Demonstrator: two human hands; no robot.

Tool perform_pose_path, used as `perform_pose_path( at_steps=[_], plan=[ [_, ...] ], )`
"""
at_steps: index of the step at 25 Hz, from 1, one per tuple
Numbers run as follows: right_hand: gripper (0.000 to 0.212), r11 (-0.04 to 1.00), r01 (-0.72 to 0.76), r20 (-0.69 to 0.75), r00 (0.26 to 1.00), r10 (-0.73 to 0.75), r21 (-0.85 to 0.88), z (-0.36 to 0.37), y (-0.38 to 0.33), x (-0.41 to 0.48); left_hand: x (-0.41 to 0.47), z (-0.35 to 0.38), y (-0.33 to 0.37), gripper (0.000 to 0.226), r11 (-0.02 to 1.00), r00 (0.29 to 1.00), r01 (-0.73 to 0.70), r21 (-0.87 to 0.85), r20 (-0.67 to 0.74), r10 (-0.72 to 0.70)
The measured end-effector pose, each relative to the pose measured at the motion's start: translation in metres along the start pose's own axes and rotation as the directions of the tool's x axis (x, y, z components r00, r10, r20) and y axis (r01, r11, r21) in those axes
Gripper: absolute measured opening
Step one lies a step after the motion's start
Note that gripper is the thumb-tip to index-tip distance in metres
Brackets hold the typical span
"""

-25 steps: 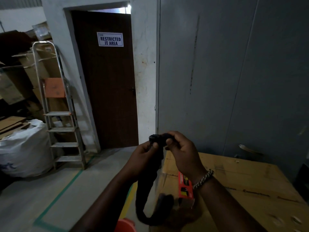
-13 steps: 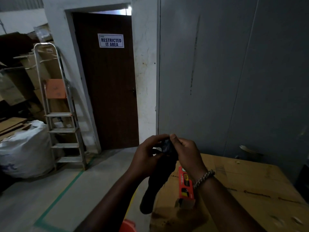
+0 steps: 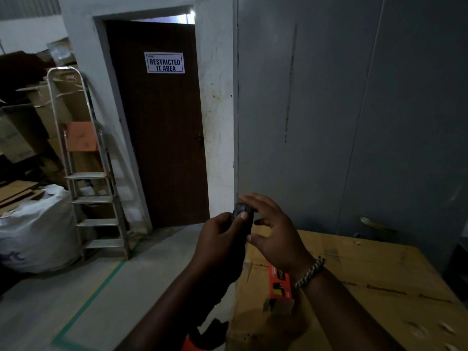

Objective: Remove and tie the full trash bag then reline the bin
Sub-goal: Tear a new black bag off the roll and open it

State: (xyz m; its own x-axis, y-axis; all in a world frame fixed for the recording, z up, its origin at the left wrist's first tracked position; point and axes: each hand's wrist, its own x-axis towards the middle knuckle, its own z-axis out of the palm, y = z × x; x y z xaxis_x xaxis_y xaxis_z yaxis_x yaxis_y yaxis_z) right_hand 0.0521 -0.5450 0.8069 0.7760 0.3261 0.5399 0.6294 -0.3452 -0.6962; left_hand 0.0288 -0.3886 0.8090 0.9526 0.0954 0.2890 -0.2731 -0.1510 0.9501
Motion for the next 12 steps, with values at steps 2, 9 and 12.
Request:
perform_pose_path(
  at_steps=[2, 9, 12],
  plan=[
    [0.079, 1.0, 0.004, 0.017, 1.0, -0.003, -0.017, 0.003, 0.002, -0.001, -0.003, 0.002, 0.0, 0.031, 0.998, 1.0, 0.013, -0.066, -0.002, -0.013],
    [0.041, 0.973, -0.112, -0.108, 0.985, 0.136, 0.203, 0.0, -0.001, -0.002, -0.007, -0.005, -0.014, 0.012, 0.998, 0.978, -0.057, 0.038, 0.201, 0.048],
    [0.026, 0.924, -0.153, -0.192, 0.954, 0.231, 0.352, -0.007, -0.005, 0.001, -0.009, -0.004, -0.017, 0.016, 0.989, 0.986, -0.048, 0.137, 0.167, 0.025]
  ],
)
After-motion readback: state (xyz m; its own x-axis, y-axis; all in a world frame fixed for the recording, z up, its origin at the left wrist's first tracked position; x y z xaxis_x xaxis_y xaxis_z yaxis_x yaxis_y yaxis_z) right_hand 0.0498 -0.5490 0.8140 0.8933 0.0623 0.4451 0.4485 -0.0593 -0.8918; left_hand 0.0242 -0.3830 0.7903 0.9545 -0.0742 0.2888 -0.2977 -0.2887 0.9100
